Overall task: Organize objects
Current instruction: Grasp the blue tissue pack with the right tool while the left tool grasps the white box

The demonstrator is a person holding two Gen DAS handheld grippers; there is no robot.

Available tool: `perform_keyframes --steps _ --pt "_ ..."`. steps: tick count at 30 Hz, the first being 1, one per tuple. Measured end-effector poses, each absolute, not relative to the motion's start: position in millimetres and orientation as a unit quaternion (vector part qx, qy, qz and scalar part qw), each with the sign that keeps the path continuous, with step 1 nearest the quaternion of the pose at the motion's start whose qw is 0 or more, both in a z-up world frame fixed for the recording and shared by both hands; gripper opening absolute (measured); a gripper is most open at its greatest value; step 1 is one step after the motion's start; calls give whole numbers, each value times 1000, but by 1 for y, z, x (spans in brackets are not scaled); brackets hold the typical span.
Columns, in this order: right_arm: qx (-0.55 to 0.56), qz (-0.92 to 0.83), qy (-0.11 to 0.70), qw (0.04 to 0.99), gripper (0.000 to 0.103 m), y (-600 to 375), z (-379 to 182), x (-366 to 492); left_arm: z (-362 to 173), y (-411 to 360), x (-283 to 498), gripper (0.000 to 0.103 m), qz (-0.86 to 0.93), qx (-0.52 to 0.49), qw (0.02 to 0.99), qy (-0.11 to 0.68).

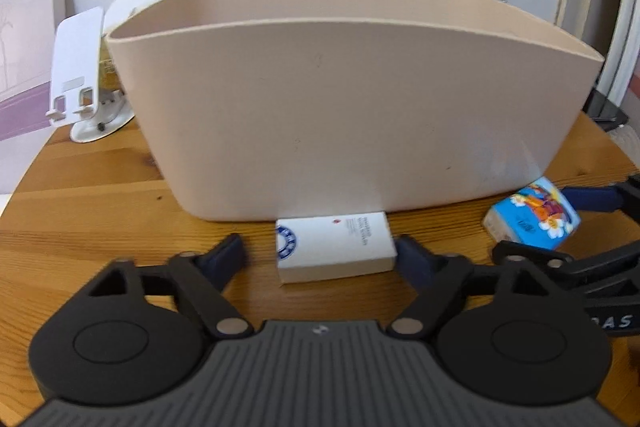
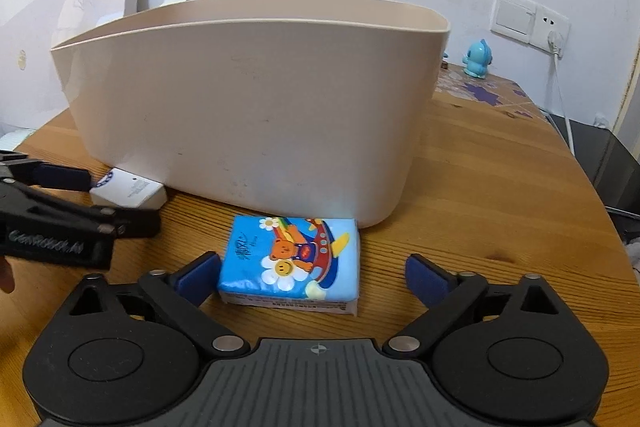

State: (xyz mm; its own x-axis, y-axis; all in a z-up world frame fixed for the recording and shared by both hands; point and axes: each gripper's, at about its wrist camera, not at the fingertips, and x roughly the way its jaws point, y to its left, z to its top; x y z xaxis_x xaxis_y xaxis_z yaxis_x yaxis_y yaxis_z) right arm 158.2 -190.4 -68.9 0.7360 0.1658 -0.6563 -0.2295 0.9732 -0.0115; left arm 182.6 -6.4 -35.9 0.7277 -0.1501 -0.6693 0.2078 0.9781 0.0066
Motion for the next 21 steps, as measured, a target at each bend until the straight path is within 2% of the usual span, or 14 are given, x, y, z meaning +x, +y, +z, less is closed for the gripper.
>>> perform_keyframes --steps 1,2,4,11,21 --pt "-46 110 345 931 83 -190 -68 157 -35 -7 182 64 -103 42 928 355" --pt "-48 113 343 931 79 -189 -68 156 -33 -8 182 62 -107 41 927 357" --pt "-51 121 342 931 63 -186 -66 153 -33 -8 181 62 -110 41 925 360" --pt "-70 130 338 929 62 -179 -60 143 -28 4 167 61 -113 40 928 354" --pt "-64 132 295 944 61 -200 -16 107 20 7 118 62 -134 88 943 291"
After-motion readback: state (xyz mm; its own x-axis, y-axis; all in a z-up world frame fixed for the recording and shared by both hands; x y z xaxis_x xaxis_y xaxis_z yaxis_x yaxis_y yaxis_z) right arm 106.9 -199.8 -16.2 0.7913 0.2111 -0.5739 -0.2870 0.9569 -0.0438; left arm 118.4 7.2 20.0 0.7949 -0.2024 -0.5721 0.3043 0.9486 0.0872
